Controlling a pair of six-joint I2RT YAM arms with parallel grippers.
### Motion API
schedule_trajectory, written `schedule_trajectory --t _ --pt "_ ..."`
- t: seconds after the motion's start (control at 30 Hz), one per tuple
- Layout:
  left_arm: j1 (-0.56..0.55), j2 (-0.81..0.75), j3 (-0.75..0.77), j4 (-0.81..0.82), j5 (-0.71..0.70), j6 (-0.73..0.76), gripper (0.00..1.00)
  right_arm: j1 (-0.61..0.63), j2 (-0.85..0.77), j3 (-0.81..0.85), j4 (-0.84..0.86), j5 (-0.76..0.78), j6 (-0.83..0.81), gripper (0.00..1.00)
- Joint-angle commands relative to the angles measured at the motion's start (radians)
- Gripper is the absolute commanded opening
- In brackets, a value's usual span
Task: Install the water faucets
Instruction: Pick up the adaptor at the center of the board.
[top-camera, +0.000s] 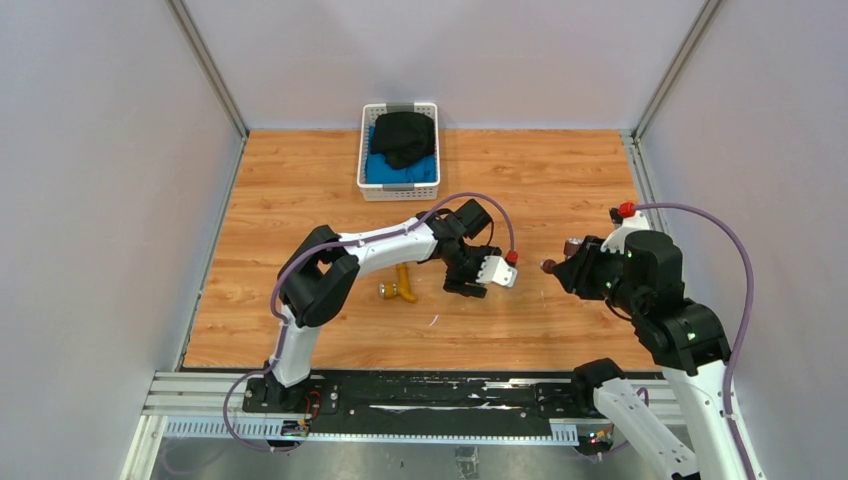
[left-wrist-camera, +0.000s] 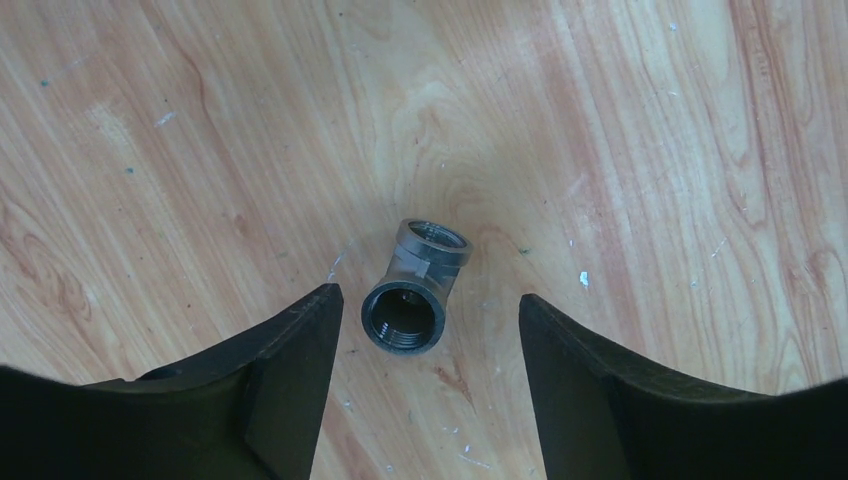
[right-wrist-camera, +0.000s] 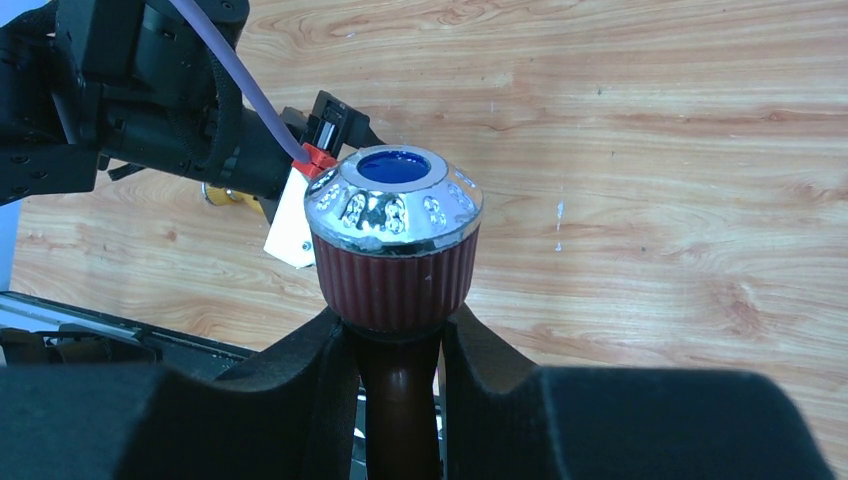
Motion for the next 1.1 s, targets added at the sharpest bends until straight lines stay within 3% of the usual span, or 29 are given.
schedule_trajectory --t 0.0,0.6,0.83,0.87,1.0,1.07 --pt "-0.001 0.037 0.041 -0.057 0.031 0.015 0.68 -0.006 -0.014 -0.021 0.012 -0.009 -0.003 0.00" --pt "-0.001 0.088 0.085 -0.041 0.064 -0.015 0.45 -0.007 -0.024 -0.027 0.015 -0.021 0.004 0.00" --pt "-0.002 0.104 0.094 -0.031 0.078 -0.038 0.42 -0.007 -0.026 -0.027 0.015 -0.024 0.006 0.00" --pt "-0.002 0.105 0.096 -0.030 0.078 -0.043 0.38 -0.007 -0.027 -0.027 0.014 -0.023 0.007 0.00" --pt "-0.002 0.101 0.100 -0.004 0.033 -0.118 0.00 -0.007 -0.031 -0.027 0.016 -0.023 0.008 0.00" --pt "0.000 0.096 0.103 0.022 -0.045 -0.210 0.00 -0.005 -0.033 -0.029 0.015 -0.021 0.008 0.00"
